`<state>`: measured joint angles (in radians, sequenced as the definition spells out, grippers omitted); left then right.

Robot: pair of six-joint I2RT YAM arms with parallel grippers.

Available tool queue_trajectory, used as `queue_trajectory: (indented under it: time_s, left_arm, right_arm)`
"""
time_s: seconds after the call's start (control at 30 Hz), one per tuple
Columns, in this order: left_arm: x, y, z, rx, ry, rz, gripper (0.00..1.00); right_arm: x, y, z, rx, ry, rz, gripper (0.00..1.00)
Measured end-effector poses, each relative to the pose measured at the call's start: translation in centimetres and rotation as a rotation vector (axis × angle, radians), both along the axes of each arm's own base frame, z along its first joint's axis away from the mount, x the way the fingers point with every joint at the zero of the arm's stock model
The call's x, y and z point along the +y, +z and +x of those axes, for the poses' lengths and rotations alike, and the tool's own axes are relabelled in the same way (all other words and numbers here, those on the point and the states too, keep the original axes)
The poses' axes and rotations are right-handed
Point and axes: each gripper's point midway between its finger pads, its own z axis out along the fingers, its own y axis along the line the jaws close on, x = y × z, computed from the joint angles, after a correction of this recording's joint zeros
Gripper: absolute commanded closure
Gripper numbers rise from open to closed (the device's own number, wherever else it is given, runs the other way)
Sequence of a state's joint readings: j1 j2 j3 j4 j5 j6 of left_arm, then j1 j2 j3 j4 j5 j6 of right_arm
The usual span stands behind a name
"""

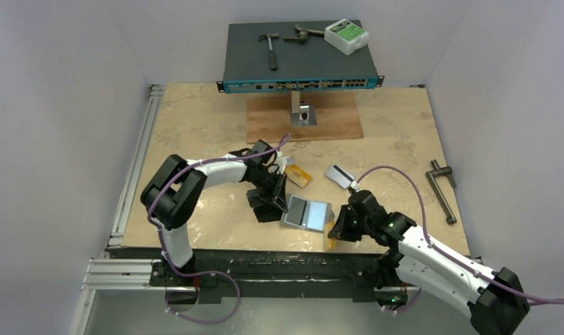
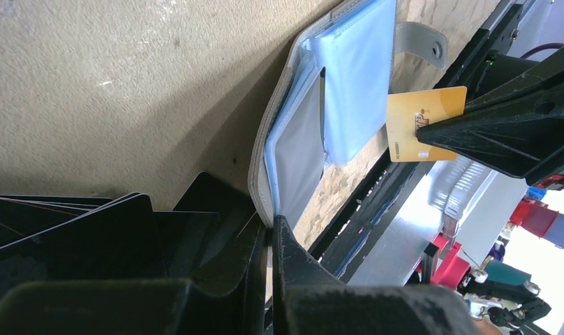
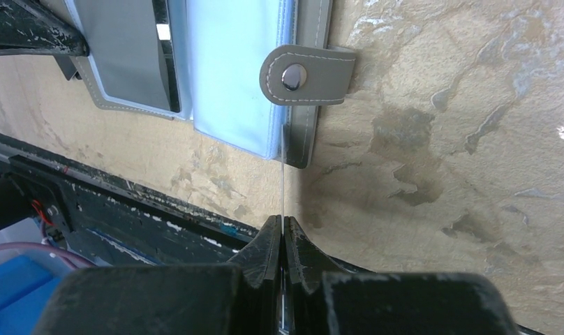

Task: Put the credit cards into the card holder
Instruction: Turn over the card holder at the center of the board.

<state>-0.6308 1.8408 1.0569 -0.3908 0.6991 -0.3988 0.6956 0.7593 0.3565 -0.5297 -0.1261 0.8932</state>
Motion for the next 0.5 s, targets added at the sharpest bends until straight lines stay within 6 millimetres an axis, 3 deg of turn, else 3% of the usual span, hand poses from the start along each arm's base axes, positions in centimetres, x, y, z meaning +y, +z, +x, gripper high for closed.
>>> queue_trajectory:
  time_s: [0.2, 0.5]
  left_arm:
    - [0.0, 0.0, 0.0, -0.001, -0.001, 0.0, 0.97]
    - [0.0, 0.1, 0.1, -0.013, -0.015, 0.001, 0.83]
  right_arm:
    - [0.5, 0.0, 0.5, -0.019, 0.001, 0.019, 1.0]
    - [1.6, -0.4, 0.5, -0.033, 0.021, 0.09, 1.0]
